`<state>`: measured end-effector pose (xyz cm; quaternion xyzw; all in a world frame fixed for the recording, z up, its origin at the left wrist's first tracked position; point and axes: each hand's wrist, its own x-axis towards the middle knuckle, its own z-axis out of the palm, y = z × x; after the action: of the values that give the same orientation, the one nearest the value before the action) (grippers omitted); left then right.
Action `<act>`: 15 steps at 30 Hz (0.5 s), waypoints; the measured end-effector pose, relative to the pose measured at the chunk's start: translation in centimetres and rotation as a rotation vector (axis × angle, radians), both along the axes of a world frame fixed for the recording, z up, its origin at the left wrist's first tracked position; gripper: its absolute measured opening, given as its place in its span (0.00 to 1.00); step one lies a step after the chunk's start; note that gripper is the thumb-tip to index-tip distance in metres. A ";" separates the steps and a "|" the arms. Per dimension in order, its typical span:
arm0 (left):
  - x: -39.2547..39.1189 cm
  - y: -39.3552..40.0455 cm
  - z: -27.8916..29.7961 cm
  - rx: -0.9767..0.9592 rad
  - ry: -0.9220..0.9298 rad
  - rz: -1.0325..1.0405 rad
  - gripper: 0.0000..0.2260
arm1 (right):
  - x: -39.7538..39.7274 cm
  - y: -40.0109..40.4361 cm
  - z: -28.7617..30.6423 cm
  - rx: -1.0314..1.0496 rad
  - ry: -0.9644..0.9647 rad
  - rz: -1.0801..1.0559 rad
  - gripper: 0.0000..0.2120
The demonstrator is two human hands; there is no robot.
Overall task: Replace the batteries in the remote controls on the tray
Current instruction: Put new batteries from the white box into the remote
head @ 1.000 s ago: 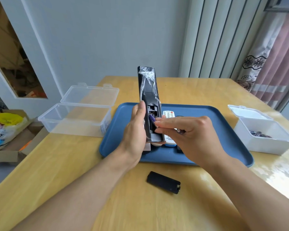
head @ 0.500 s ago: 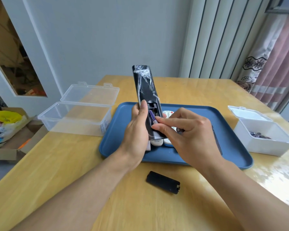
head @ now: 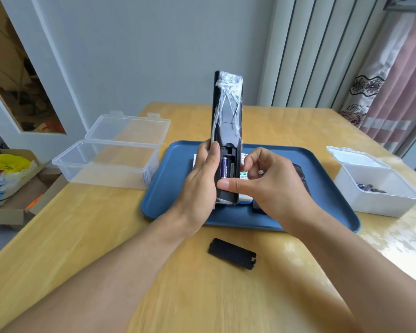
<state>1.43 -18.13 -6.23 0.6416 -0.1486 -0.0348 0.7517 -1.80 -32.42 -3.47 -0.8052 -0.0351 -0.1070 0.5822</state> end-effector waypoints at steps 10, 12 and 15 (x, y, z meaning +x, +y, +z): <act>-0.2 0.6 1.3 -0.063 -0.011 0.099 0.11 | 0.1 -0.7 0.8 0.168 0.131 0.145 0.20; 0.0 1.1 1.7 -0.118 0.001 0.123 0.10 | 0.7 -1.5 0.6 0.210 0.228 0.167 0.17; 0.5 1.6 1.9 -0.194 0.073 0.138 0.12 | 1.5 -2.1 -0.4 0.139 0.229 0.098 0.11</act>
<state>1.91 -16.49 -4.29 0.5727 -0.0793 0.0081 0.8159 -0.28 -34.52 -3.85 -0.7673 -0.0002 0.0123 0.6412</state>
